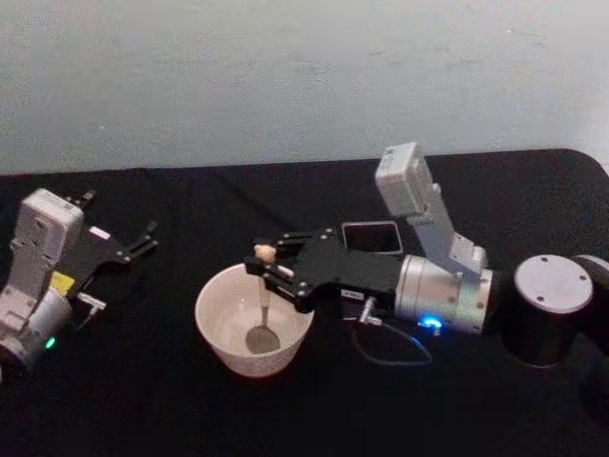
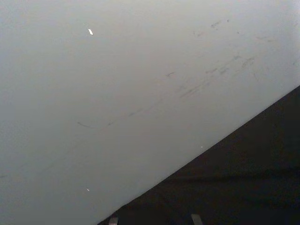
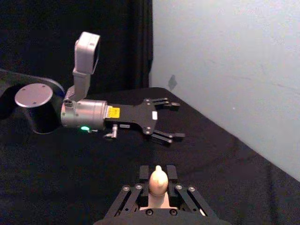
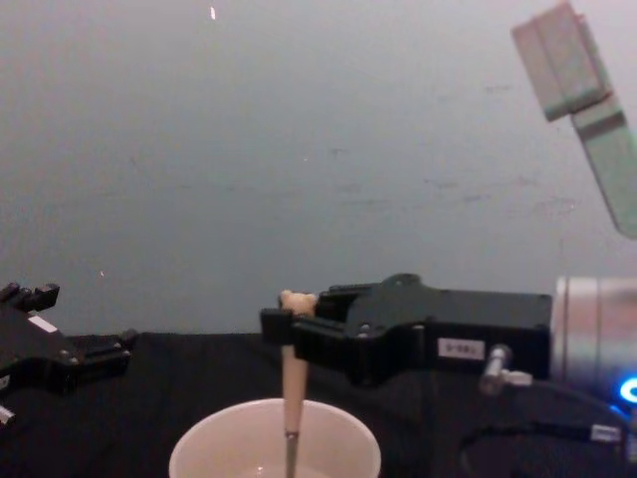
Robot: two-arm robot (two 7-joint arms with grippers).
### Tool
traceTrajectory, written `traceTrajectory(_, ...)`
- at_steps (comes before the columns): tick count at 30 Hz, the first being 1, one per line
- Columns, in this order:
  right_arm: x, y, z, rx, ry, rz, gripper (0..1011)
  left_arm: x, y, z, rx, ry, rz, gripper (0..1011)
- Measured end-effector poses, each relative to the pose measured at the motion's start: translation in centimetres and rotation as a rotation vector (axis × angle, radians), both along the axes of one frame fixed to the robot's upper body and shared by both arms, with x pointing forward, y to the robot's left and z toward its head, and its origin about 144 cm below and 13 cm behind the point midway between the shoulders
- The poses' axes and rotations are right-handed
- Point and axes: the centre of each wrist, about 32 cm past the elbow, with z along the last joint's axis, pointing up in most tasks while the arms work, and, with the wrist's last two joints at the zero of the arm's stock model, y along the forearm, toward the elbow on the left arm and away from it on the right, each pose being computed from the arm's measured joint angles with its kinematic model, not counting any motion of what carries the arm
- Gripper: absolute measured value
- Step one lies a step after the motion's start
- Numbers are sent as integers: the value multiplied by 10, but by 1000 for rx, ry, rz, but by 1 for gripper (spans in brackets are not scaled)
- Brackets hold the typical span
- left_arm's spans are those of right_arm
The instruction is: Pick up the stirring spoon with one hand, stir inside the cup, then place it back in its original position.
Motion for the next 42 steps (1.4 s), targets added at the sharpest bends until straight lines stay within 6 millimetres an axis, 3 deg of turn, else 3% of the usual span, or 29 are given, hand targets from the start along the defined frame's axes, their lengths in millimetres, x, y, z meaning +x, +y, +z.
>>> traceTrajectory(19, 14, 34, -3, -54, -22, 2, 216, 0, 0, 0, 0, 0, 0, 1002)
traceTrajectory(29, 24, 29, -7, -63, -21, -43, 216, 0, 0, 0, 0, 0, 0, 1001)
traceTrajectory(42, 28, 4, -3, -55, -30, -95, 216, 0, 0, 0, 0, 0, 0, 1001)
